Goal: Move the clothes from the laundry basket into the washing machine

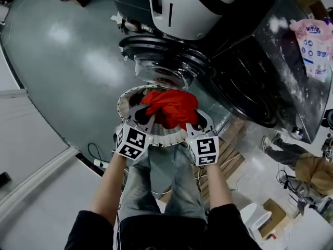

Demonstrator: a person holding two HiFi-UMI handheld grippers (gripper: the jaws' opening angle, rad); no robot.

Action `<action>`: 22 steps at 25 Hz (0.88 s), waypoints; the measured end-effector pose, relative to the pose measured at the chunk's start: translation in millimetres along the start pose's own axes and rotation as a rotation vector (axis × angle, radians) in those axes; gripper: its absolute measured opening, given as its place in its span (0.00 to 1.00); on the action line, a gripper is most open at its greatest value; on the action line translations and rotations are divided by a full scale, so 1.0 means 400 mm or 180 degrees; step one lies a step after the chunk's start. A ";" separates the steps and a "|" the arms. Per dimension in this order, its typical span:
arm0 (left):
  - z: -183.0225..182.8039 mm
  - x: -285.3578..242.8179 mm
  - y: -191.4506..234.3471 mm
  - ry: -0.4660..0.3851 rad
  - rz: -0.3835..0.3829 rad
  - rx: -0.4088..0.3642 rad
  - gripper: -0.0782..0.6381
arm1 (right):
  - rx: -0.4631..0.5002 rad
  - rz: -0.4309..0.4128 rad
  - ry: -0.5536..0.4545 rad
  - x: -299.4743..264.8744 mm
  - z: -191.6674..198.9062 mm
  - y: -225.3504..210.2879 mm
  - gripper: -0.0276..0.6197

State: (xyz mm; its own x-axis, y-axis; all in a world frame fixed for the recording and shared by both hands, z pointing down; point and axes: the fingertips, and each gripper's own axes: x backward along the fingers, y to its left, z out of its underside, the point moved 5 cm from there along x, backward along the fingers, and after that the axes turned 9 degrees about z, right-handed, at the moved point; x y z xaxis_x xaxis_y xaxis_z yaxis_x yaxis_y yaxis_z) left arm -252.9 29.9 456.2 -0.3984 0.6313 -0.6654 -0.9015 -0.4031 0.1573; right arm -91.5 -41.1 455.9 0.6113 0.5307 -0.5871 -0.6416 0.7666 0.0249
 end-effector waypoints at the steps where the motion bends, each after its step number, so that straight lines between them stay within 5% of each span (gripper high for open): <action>1: -0.027 0.016 -0.001 -0.0051 -0.0013 -0.0031 0.19 | -0.0004 0.0037 -0.0060 0.016 -0.026 -0.008 0.17; 11: -0.291 0.169 -0.058 -0.0504 -0.0032 -0.0292 0.19 | -0.0222 0.0465 -0.0542 0.221 -0.265 -0.076 0.17; 22: -0.595 0.303 -0.122 -0.0998 0.0192 -0.0865 0.19 | -0.0501 0.1096 -0.1017 0.438 -0.476 -0.145 0.17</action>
State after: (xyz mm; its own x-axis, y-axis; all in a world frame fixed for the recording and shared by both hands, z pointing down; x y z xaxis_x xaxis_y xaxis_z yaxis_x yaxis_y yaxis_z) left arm -216.8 -31.6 194.1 -0.5192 0.7554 -0.3998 -0.8143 -0.5792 -0.0370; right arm -35.3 -61.4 197.3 0.4473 0.8467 -0.2881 -0.8784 0.4766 0.0368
